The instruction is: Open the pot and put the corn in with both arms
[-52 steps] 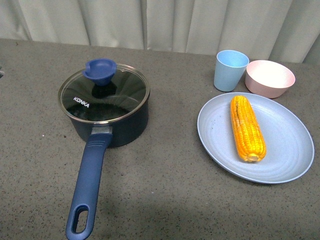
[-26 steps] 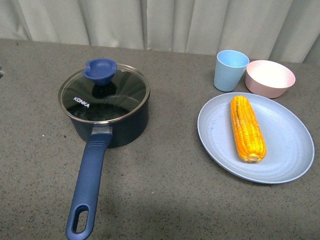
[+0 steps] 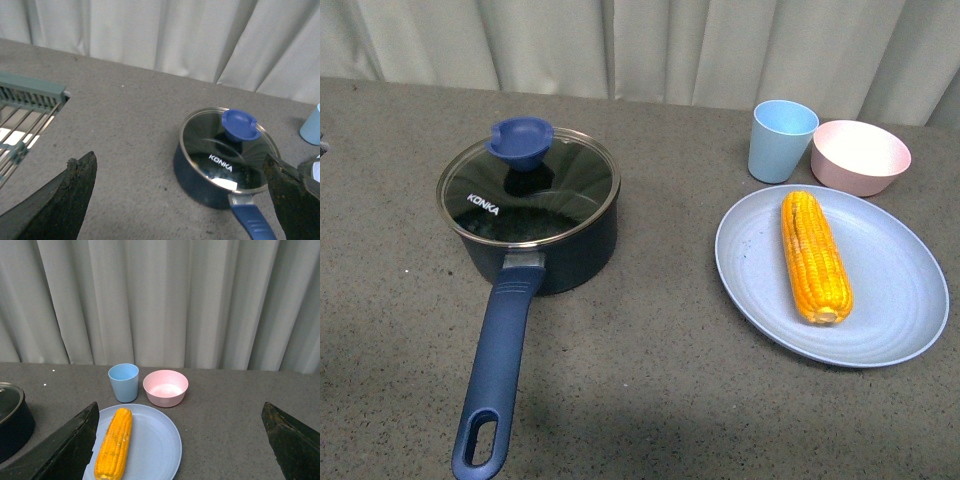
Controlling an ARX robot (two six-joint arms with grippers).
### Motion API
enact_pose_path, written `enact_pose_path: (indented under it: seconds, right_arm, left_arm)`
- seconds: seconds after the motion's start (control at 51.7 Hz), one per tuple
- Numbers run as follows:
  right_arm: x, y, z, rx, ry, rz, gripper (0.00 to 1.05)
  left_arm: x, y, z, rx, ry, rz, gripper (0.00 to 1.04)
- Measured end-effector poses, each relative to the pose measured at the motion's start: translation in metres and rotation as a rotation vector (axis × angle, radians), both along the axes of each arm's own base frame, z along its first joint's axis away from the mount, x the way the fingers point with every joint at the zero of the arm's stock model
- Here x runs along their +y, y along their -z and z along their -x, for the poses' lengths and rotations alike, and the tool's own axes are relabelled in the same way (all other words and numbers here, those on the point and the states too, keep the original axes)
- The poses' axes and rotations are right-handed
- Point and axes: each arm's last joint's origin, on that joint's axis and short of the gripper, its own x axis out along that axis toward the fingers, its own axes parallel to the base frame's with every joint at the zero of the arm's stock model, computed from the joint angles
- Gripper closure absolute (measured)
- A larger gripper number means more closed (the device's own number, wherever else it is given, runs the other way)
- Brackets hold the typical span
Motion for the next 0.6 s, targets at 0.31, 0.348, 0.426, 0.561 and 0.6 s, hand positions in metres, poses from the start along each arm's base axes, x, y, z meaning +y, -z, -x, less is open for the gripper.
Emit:
enact_pose_path:
  seconds: [0.31,0.348,0.426,0.561,0.6]
  right_arm:
    - [0.000,0.000,0.000,0.000,0.000,0.000,0.09]
    - [0.000,0.000,0.000,0.000,0.000,0.000,0.09]
    - [0.000,0.000,0.000,0.000,0.000,0.000,0.09]
    - [0.000,0.000,0.000,0.000,0.000,0.000,0.09]
    - [0.000,0.000,0.000,0.000,0.000,0.000,0.09]
  left_arm:
    - [-0.036,0.023,-0.074,0.072,0.092,0.006,0.07]
    - [-0.041,0.027,-0.083,0.088,0.101,0.011,0.07]
    - [-0.053,0.032,-0.105,0.099,0.119,0.007,0.07]
    - [-0.068,0.039,-0.140,0.098,0.135,-0.010,0.07]
    - [-0.070,0.040,-0.145,0.099,0.138,-0.015,0.07]
